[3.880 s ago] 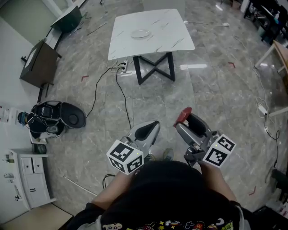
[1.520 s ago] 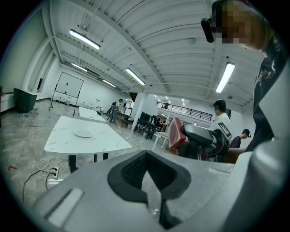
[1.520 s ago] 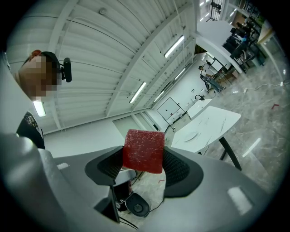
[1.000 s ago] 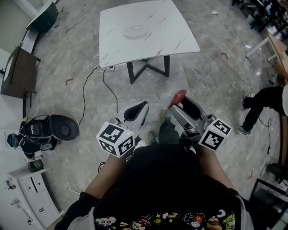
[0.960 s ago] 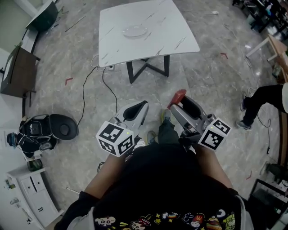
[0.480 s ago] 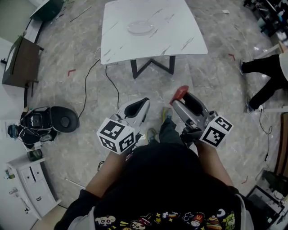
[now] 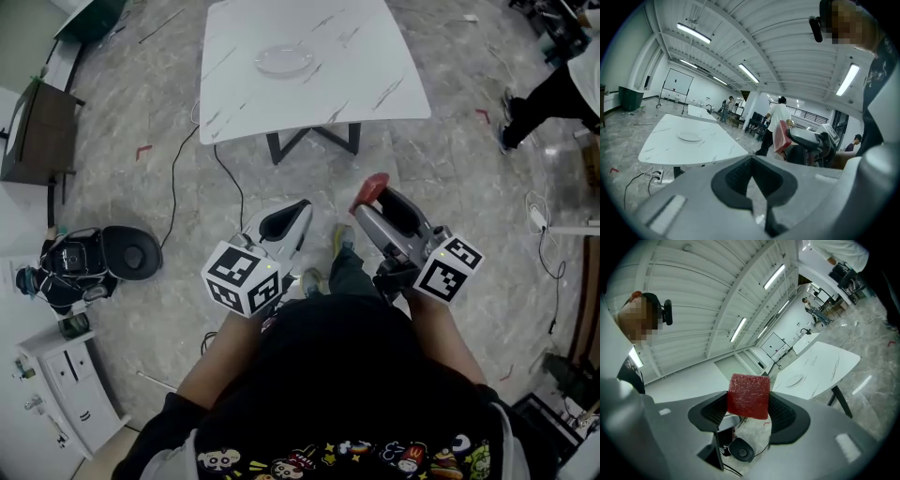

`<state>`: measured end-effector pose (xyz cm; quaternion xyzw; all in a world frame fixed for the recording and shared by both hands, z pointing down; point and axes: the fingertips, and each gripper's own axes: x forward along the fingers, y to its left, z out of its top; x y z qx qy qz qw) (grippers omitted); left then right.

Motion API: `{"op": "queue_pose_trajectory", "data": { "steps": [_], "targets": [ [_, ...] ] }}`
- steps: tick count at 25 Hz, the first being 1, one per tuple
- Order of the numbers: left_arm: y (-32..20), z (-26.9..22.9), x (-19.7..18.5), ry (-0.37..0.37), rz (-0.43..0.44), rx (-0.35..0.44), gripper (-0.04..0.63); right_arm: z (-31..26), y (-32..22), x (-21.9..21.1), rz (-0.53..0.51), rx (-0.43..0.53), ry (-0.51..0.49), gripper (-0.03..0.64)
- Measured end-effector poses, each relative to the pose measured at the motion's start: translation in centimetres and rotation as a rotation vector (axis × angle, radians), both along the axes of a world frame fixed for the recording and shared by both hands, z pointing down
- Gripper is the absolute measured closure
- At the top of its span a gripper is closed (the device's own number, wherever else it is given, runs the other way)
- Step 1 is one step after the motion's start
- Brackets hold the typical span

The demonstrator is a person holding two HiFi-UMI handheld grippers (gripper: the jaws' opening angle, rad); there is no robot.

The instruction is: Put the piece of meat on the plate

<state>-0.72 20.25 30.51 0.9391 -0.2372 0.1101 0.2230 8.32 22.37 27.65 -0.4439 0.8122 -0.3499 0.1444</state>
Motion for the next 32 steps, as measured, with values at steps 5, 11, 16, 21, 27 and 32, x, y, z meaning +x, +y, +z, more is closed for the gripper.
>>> {"op": "queue_pose_trajectory", "data": {
  "steps": [5,11,16,21,27,32],
  "targets": [
    [-2.1,-0.1,1.6,-0.008,-0.001,-0.007,0.595,0.1,-2.2,1.4,-0.011,-0.011,0.002,0.322],
    [-4.3,0.0,3.9,-0.016,-0.017,-0.021,0.595,0.2,-4.9,3.2,-0.043,-0.020,0.002,0.323],
    [-6.1,0.1,5.9,-0.034,-0.032,-0.028,0.595,0.4,-7.0,4.9,-0.074,-0.022,-0.003,0.322],
    [-7.7,-0.3,8.3,-0.060,-0.054,-0.011,0.595,0.5,-9.0,7.1,-0.109,-0.010,-0.017,0.322],
    [-9.1,-0.4,11.7,-0.093,-0.070,0.024,0.595,0.8,-10.9,9.6,-0.157,0.024,-0.024,0.323],
    [-9.5,-0.1,13.5,-0.126,-0.045,0.031,0.595,1.2,-11.8,11.1,-0.156,0.030,-0.031,0.323]
  ]
}}
